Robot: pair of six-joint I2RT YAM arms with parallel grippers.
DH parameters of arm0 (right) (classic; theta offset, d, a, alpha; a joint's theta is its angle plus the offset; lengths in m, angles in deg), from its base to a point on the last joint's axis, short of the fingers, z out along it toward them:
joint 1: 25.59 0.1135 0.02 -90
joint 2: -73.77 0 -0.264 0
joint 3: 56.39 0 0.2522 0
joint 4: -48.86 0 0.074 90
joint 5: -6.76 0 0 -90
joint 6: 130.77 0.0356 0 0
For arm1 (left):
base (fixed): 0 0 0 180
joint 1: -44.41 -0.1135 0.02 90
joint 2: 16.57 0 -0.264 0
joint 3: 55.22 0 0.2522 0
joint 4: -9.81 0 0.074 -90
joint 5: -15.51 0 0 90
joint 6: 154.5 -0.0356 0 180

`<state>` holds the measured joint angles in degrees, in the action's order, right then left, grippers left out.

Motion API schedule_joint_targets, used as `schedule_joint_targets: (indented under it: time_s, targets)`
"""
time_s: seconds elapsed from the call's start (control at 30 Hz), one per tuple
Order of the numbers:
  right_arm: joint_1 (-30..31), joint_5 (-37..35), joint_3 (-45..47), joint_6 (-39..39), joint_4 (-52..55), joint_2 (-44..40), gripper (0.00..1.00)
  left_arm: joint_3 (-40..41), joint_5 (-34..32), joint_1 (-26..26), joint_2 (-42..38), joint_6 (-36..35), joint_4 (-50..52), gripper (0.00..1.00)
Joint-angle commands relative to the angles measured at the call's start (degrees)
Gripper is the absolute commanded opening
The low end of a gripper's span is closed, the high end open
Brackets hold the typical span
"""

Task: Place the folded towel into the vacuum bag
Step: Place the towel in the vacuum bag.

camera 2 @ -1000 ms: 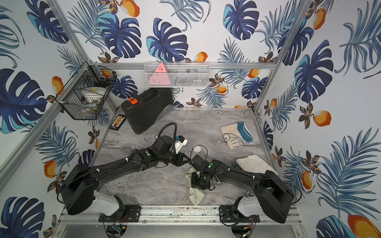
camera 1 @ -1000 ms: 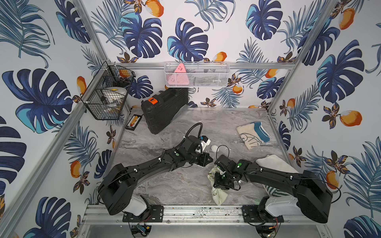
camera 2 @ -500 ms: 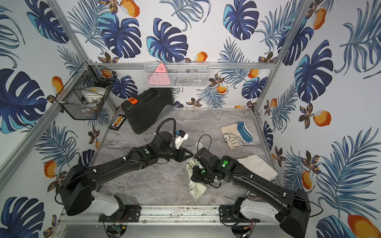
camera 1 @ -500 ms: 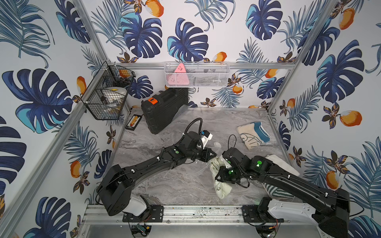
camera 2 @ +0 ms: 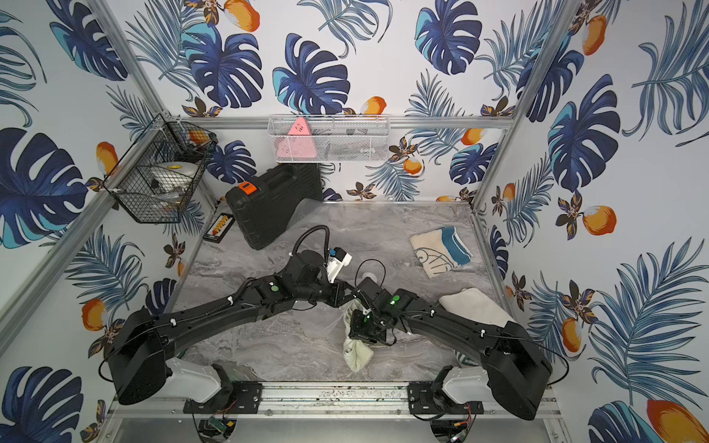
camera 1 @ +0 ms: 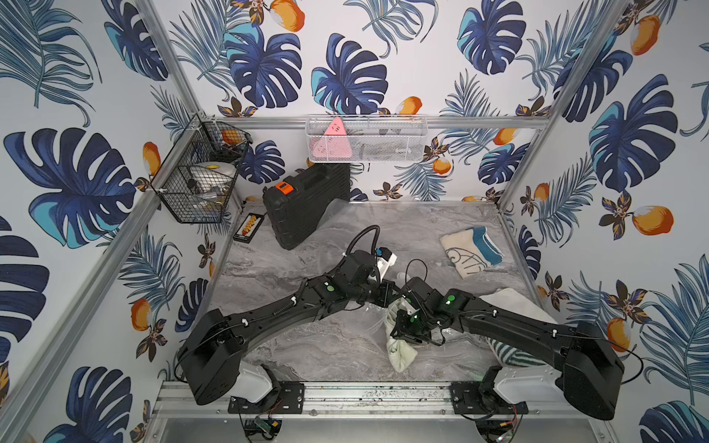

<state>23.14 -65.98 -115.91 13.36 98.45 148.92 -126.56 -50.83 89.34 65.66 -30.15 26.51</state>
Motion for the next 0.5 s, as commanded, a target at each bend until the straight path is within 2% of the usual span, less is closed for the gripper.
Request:
schedule_joint_targets:
  time_s: [0.0,0.13,0.23,0.37,0.47]
  targets:
    - [-3.2,-2.1,4.1,-3.9,5.7,-3.3,0.0,-0.8,3.3,-0.5,-0.9,-1.9,-2.3,0.0]
    - [-4.6,-4.4,2.7,-7.7,14.2,-7.8,0.0,0.1,3.1,-0.9,-0.9,-3.2,-1.7,0.0]
    - [-2.4,-2.9,-2.8,-8.6,18.4,-7.1,0.0,1.0,3.3,-0.8,0.5,-2.9,-3.0,0.0]
    - [1.6,1.2,-10.3,-6.9,14.3,-4.2,0.0,1.0,4.1,0.2,1.3,-1.7,-5.2,0.0]
    - [1.9,6.8,-11.9,-3.3,4.2,-2.1,0.0,1.0,4.3,1.0,1.6,-1.6,-5.7,0.0]
